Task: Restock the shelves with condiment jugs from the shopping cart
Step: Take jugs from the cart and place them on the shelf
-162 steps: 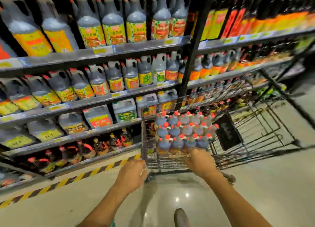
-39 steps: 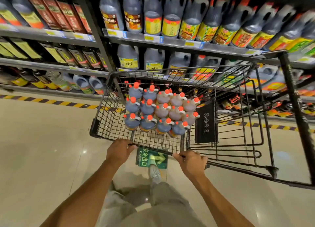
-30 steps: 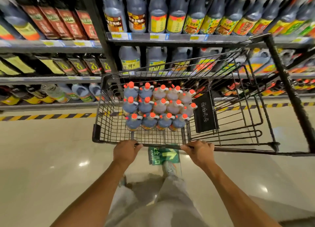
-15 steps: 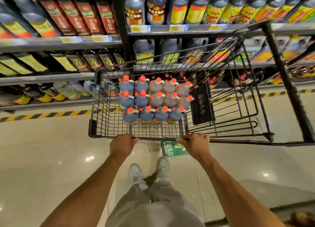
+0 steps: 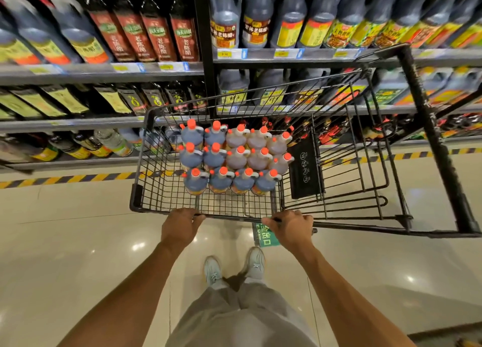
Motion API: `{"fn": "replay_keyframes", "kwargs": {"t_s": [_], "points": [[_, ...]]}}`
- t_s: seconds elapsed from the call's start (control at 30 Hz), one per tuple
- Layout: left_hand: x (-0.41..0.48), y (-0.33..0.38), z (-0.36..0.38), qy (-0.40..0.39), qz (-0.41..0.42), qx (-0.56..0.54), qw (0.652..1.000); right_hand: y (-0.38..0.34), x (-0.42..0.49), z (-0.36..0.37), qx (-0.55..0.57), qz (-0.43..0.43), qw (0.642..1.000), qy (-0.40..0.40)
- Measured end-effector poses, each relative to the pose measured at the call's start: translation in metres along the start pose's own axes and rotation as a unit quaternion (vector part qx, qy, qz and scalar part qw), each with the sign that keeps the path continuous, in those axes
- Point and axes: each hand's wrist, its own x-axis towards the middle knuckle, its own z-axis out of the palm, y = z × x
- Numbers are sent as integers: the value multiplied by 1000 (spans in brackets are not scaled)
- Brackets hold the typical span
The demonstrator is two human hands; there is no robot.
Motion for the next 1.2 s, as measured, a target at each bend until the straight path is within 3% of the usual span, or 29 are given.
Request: {"fn": "replay_keyframes", "kwargs": {"t_s": [0.23, 0.43, 0.77, 1.0, 1.2], "points": [[5, -6, -9, -28, 39, 26, 999, -8, 8, -5, 41, 12, 999, -20], [28, -2, -36, -58, 42, 100, 992, -42, 21, -20, -44, -75, 996, -1], [92, -12, -39, -114, -6, 183, 976, -115, 118, -8, -85, -188, 975, -81], [127, -47, -12, -156, -62, 127, 978, -191, 172, 32, 78, -222, 969, -78], [145, -83, 12, -188, -123, -3, 974, -221, 203, 60, 10, -214, 977, -19]]}}
